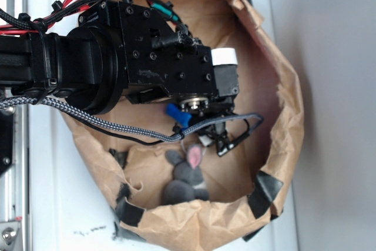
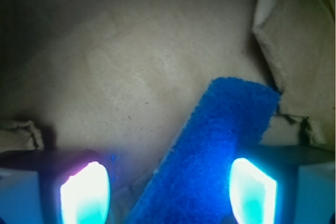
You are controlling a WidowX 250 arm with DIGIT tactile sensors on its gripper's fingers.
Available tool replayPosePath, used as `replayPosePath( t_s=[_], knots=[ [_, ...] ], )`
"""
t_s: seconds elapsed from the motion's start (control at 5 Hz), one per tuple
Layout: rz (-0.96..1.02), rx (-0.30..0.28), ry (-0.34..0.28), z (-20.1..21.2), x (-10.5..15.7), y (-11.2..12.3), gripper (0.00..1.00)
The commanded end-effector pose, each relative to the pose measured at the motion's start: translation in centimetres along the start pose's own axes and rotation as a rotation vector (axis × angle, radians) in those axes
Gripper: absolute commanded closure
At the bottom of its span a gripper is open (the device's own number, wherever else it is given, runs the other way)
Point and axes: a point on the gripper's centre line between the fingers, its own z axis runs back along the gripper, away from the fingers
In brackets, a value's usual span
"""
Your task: Grab the blue sponge.
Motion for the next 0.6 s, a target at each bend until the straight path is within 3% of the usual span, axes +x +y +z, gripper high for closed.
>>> replayPosePath(
  t_s=[0.0,0.4],
  knots=[
    [-0.026,-0.027,-0.179,2.6,1.4,-1.5,1.00],
    [-0.028,-0.033,-0.182,3.6,1.3,-1.3,1.00]
  ],
)
